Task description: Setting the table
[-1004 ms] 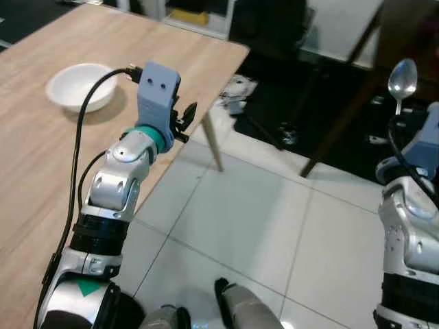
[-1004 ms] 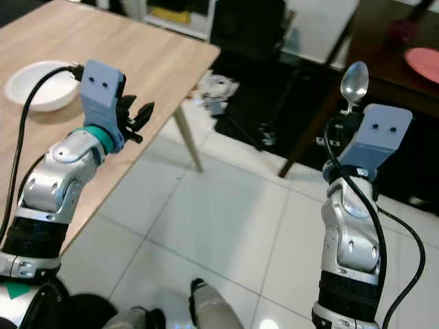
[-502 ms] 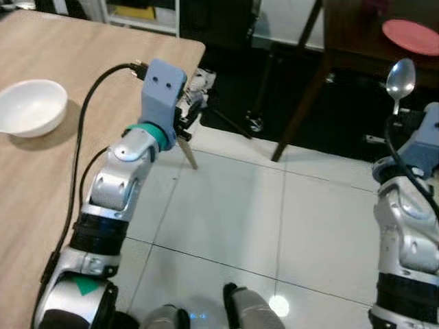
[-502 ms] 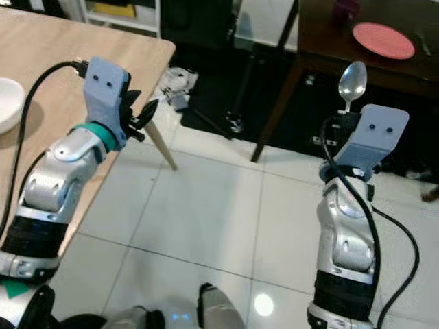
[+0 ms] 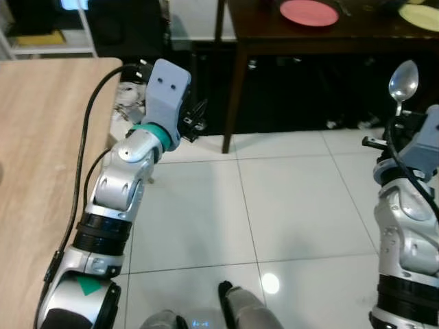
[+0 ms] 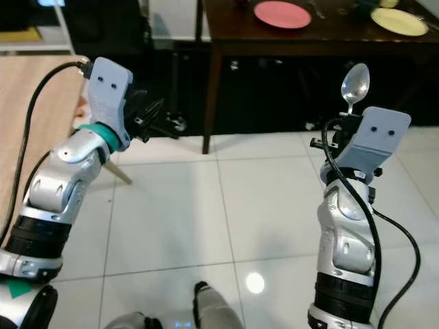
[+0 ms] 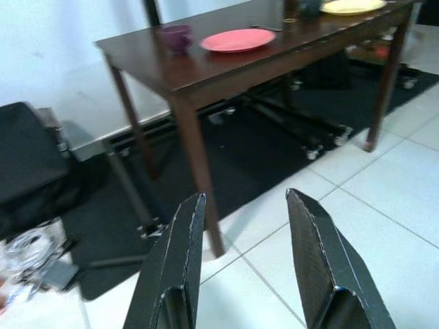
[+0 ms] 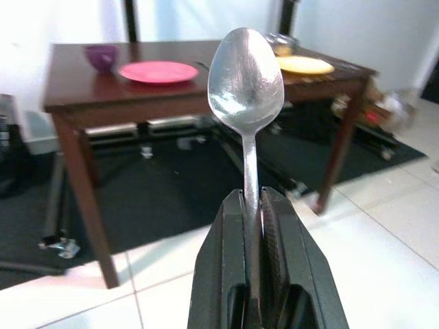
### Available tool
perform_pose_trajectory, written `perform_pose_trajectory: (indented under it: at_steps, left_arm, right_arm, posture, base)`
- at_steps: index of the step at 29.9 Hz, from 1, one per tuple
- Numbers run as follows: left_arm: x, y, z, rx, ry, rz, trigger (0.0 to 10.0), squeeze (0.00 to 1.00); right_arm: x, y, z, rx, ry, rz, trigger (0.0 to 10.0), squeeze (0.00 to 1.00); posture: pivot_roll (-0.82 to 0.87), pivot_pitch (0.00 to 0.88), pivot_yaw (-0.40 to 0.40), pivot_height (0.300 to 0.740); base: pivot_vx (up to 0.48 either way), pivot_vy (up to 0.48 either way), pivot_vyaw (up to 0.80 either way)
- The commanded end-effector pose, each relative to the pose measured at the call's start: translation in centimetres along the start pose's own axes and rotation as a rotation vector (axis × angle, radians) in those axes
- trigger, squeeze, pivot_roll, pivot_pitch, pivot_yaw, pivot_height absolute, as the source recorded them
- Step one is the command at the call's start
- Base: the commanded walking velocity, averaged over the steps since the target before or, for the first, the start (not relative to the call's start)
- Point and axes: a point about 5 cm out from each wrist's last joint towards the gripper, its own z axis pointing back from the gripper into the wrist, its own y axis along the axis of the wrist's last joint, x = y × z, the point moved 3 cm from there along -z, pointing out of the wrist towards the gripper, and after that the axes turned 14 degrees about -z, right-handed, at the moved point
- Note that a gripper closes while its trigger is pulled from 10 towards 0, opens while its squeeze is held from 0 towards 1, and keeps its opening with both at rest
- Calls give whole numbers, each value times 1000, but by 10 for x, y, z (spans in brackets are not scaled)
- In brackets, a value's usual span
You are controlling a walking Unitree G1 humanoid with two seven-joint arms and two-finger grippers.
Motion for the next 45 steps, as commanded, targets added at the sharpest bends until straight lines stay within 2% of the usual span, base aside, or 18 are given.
perform_pose_trajectory:
  at_steps: [1, 15, 18, 21, 22, 25, 34, 45]
  left_arm:
    - [7, 1, -1, 17, -32, 27, 10000, 0]
    - [14, 7, -4, 54, -62, 39, 10000, 0]
    - [14, 7, -4, 57, -59, 27, 10000, 0]
    - [14, 7, -4, 71, -45, -23, 10000, 0]
    - [12, 4, -5, 69, -19, -67, 10000, 12]
    - [10, 1, -6, 63, 12, -112, 10000, 16]
    - [16, 3, -7, 81, -9, -98, 10000, 0]
    - [22, 5, -9, 113, -34, -99, 10000, 4]
  right_arm:
    - [5, 1, 1, 5, -18, 1, 10000, 0]
    - [7, 2, 2, 9, -21, 6, 10000, 0]
    - [6, 2, 2, 9, -20, 7, 10000, 0]
    - [5, 3, 1, 13, -14, 5, 10000, 0]
    - [2, 4, 1, 21, -6, 7, 10000, 0]
    - [-1, 5, 1, 31, 5, 11, 10000, 0]
    - [-4, 6, 0, 42, 22, 2, 10000, 0]
    - [-1, 5, -1, 40, 4, 2, 10000, 0]
  posture:
    - [-50, 62, 57, 740]
    - [-68, 52, 59, 740]
    - [-68, 52, 59, 740]
    - [-70, 47, 59, 740]
    - [-72, 40, 57, 740]
    - [-73, 36, 56, 740]
    - [-83, 23, 56, 740]
    - [-84, 24, 60, 740]
  base:
    - [0, 0, -800]
    - [0, 0, -800]
    - [0, 0, -800]
    - [0, 0, -721]
    - [480, 0, 0]
    - [480, 0, 0]
    - [480, 0, 0]
    - [480, 0, 0]
